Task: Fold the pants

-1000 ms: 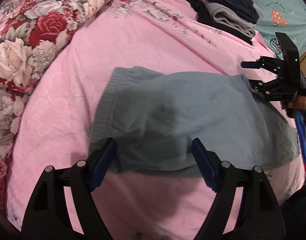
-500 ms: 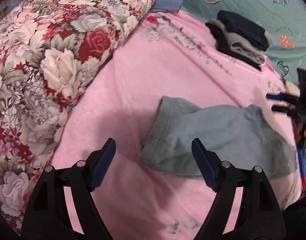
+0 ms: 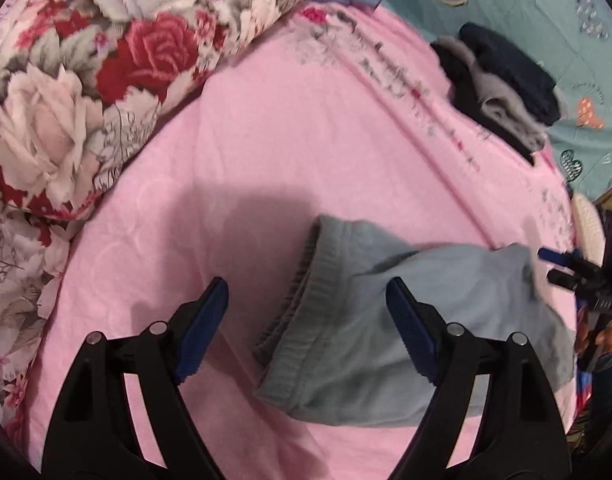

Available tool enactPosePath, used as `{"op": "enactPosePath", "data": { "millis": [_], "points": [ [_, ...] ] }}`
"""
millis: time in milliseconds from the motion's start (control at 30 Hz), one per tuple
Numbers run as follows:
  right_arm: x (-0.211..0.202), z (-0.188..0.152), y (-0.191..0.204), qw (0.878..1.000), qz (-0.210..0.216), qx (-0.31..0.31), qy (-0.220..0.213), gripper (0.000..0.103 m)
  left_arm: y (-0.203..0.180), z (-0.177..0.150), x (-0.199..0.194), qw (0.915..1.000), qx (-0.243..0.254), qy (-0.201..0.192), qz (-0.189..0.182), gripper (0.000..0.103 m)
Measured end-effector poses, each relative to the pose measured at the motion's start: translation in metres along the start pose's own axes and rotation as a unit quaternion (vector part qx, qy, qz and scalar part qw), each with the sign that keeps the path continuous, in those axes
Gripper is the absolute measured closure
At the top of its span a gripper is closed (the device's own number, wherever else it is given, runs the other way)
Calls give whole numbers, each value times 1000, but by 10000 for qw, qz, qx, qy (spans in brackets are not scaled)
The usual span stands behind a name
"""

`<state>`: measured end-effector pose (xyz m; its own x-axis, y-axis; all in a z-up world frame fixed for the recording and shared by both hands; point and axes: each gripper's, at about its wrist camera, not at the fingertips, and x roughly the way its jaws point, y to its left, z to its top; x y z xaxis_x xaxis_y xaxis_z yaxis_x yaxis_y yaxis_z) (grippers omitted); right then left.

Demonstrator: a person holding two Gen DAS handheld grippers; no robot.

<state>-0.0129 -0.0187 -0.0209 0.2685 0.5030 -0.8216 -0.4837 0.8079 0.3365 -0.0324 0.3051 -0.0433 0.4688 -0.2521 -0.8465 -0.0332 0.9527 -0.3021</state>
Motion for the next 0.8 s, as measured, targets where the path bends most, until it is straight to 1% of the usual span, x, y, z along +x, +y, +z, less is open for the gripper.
{"op": "enactPosePath", "data": {
  "millis": [67, 133, 200, 300, 333, 367, 467, 500, 533, 600, 633, 700, 733, 800],
  "points": [
    [-17, -11, -4, 9999, 16, -19, -98, 26, -9, 2, -7, 9999, 83, -111, -78, 20],
    [-31, -27, -2, 9999, 91, -52, -116, 25, -18, 6, -5, 9997, 185, -147, 17, 20],
    [-39, -43, 3, 9993, 356, -92, -88, 24, -24, 10, 8, 9993, 246, -12, 288, 20],
    [-45, -78, 18, 9961, 875, -129, 57, 24, -23, 12, 34, 9935, 350, 188, 1067, 19],
    [-45, -86, 21, 9952, 967, -97, 97, 24, -20, 13, 37, 9934, 339, 217, 1071, 19],
    [-46, -100, 23, 9947, 1009, -29, 179, 24, -16, 14, 38, 9945, 280, 218, 984, 19],
    [-51, -145, 15, 9939, 969, 363, 379, 24, -7, 15, 30, 9965, 108, 189, 813, 19],
    [-61, -161, 11, 9930, 1037, 509, 241, 23, -7, 15, 26, 9964, 117, 142, 832, 19],
    [-71, -174, 8, 9920, 1051, 668, 195, 23, -7, 13, 18, 9958, 159, 80, 900, 19],
    [-97, -195, 1, 9901, 1020, 959, 32, 23, -8, 11, 2, 9953, 204, -33, 950, 20],
    [-115, -206, -4, 9895, 941, 1080, -203, 23, -9, 9, -6, 9954, 212, -88, 926, 20],
    [-145, -225, -14, 9879, 697, 1240, -615, 22, -17, 4, -23, 9964, 218, -229, 789, 20],
    [-163, -235, -22, 9852, 473, 1395, -871, 21, -23, 1, -27, 9972, 273, -249, 655, 20],
    [-191, -254, -44, 9738, -2, 1856, -1312, 21, -46, -10, -31, 9975, 552, -234, 367, 20]
  ]
}}
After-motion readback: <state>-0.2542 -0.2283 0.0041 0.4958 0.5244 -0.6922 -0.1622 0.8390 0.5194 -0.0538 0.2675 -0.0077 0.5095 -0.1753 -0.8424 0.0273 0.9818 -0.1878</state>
